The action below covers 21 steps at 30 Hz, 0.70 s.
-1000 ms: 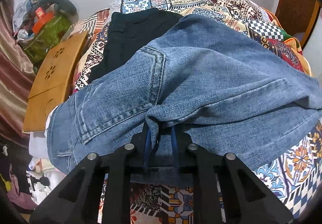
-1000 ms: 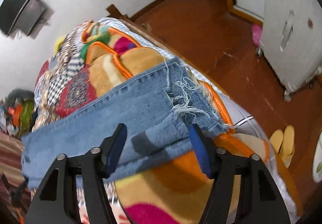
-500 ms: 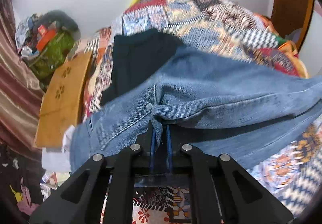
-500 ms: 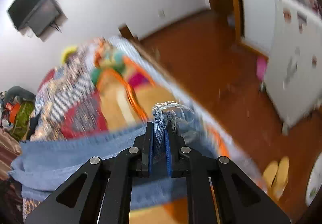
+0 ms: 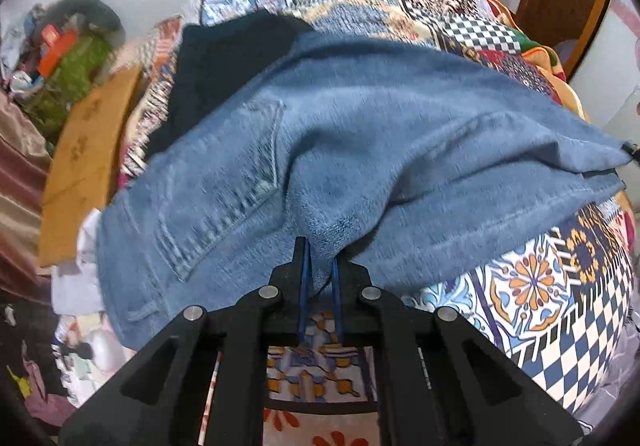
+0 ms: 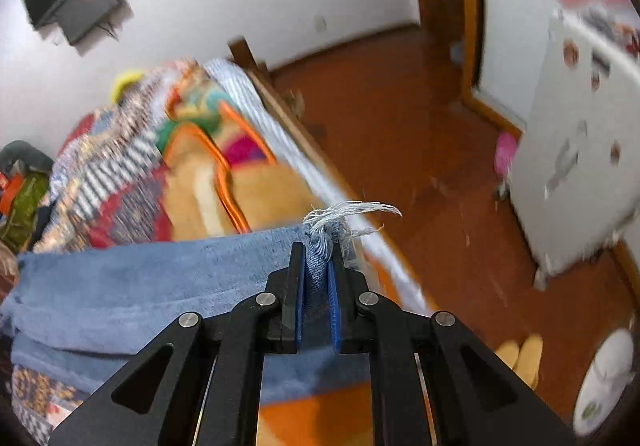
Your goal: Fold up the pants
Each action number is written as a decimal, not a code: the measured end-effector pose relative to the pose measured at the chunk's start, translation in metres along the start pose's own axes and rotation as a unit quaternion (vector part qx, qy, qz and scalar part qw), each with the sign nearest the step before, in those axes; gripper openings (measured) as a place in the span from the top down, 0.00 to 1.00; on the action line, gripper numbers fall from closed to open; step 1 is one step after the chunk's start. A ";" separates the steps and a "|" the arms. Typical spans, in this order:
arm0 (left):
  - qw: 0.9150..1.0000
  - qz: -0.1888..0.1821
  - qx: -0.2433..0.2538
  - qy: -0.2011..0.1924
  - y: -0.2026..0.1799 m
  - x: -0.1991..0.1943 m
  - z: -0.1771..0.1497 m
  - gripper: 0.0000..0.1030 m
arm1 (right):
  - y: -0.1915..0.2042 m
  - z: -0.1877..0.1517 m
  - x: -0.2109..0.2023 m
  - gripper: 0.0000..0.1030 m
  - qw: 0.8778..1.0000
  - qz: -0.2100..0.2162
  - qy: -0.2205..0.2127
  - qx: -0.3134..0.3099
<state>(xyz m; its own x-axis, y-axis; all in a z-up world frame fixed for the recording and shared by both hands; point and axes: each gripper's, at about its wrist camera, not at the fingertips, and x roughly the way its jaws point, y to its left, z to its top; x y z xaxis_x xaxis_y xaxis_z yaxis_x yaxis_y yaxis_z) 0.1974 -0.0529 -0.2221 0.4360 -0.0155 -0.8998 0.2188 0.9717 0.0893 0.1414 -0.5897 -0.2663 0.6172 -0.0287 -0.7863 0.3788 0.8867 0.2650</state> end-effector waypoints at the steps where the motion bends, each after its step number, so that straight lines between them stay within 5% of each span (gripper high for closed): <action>1: 1.000 0.001 0.001 -0.004 0.000 0.000 -0.001 0.91 | 0.001 -0.005 0.004 0.91 1.000 -0.002 0.010 0.004; 6: 1.000 -0.009 -0.020 -0.020 0.011 -0.011 -0.001 0.82 | -0.001 -0.017 0.016 0.82 0.998 -0.035 0.057 0.001; 10: 0.997 -0.003 -0.057 -0.055 0.039 -0.034 -0.008 0.50 | 0.016 0.001 -0.013 0.62 0.998 -0.046 0.040 -0.030; 15: 0.989 0.044 -0.108 -0.091 0.093 -0.059 -0.016 0.43 | 0.077 0.016 -0.057 0.53 0.994 -0.005 -0.009 -0.108; 21: 0.976 0.089 -0.180 -0.082 0.183 -0.055 -0.037 0.38 | 0.188 0.006 -0.080 0.49 0.972 0.103 -0.024 -0.211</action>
<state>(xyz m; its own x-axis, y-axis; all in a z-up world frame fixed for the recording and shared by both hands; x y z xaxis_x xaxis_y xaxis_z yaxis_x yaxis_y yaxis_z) 0.1813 0.1343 -0.1714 0.5800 0.1520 -0.8003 -0.1814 0.9819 0.0550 0.1672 -0.4232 -0.1507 0.6855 0.1574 -0.7108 -0.0668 0.9858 0.1538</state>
